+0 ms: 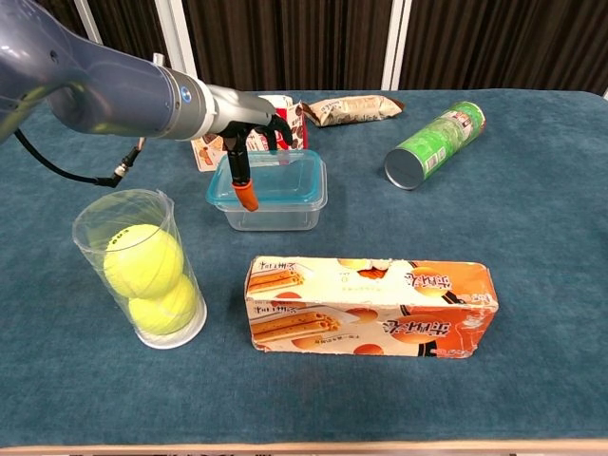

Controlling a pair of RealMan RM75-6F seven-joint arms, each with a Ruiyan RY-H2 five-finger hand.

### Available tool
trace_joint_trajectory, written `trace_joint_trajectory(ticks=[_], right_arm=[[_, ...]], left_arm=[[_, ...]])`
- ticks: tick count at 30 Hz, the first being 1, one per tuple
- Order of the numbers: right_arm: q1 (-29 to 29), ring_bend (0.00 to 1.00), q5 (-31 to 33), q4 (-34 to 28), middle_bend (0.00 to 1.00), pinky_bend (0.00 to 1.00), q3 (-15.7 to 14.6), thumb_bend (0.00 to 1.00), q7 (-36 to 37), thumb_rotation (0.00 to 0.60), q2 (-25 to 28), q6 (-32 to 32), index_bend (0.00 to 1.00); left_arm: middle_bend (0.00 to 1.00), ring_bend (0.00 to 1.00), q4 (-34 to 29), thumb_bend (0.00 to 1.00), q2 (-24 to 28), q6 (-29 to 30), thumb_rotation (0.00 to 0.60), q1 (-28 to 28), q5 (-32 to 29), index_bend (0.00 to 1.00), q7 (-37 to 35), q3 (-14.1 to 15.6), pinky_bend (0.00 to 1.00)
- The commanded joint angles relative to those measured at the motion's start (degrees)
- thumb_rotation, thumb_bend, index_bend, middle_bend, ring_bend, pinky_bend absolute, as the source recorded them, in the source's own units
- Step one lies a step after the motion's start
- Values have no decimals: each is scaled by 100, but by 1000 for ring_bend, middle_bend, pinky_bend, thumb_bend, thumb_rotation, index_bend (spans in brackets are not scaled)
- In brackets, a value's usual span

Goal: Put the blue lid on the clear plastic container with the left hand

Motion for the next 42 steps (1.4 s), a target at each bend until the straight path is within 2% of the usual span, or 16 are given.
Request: trace_joint_trajectory(ticks=[1,42], right_arm=[[-1,0,1,-3,0,0,0,292,2,600,2,0,96],[-2,0,-2,-8,0,0,6,292,37,600,17,-5,96]], left_arm=[[330,0,10,302,-13,9,600,4,12,114,2,4,0],[331,0,155,302,-232,114,600,-51,-223,116,278,-99,0]])
